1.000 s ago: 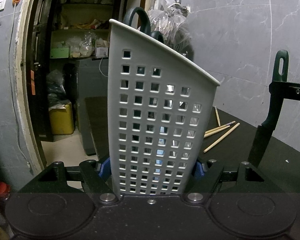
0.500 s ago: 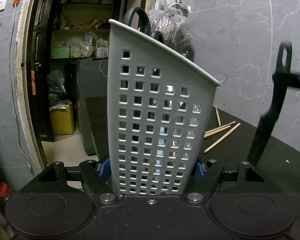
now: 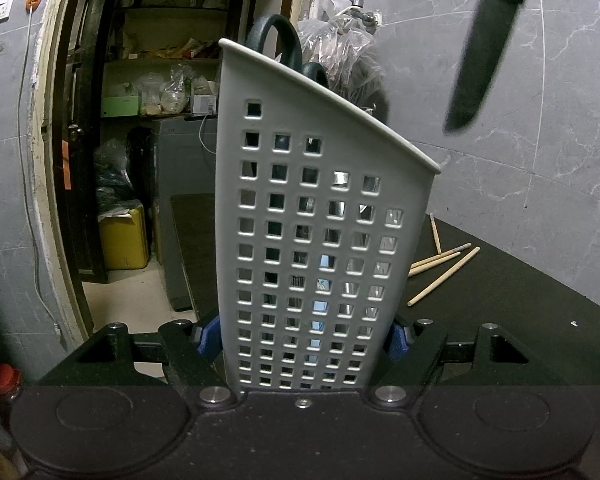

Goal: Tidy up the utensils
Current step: 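Lower the knife into the basket and open the right tool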

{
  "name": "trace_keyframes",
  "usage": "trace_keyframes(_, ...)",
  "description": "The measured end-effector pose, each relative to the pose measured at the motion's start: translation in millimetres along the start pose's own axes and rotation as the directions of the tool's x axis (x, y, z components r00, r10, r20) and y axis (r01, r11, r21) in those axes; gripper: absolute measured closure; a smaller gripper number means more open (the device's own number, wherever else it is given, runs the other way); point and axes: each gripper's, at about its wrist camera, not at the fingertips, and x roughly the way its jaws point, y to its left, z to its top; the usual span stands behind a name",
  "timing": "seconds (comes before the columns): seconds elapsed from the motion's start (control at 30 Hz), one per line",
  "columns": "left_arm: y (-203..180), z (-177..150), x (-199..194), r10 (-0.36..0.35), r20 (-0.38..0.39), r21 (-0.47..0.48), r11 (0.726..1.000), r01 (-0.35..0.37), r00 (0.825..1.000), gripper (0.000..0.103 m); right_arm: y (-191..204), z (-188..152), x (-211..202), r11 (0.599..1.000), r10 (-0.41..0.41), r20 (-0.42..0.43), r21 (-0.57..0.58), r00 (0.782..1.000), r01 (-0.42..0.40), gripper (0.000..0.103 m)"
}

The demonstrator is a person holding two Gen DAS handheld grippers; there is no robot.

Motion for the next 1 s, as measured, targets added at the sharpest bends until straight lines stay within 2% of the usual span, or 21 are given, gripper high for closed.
trace_keyframes(0.13,-0.1,0.1,0.0,0.001,0.0,0.0,1.0,-0.001,1.0,0.026,8.0,10.8,8.2,0.999,0.042,0.044,0.012,0.998,-0.042,0.09)
trace_keyframes(0.3,-0.1,0.2,0.1,-0.001,0.0,0.0,1.0,0.001,1.0,0.026,19.7,9.2,20.1,0.994,0.102,0.042,0.038,0.994,-0.103,0.09)
trace_keyframes(0.43,-0.5,0.0,0.3,-0.004,0.002,-0.002,1.0,0.004,1.0,0.026,27.8,0.6,30.9,0.989,0.134,0.02,0.053,0.991,-0.135,0.09)
trace_keyframes(0.67,2.4,-0.5,0.7,-0.009,0.003,-0.007,1.0,0.009,1.0,0.026,37.9,-15.1,41.7,0.988,0.143,-0.018,0.055,0.99,-0.142,0.09)
trace_keyframes(1.0,3.4,-0.7,0.9,-0.01,0.004,-0.009,1.0,0.01,1.0,0.026,42.6,-41.7,55.7,0.989,0.137,-0.145,0.067,0.98,-0.129,0.09)
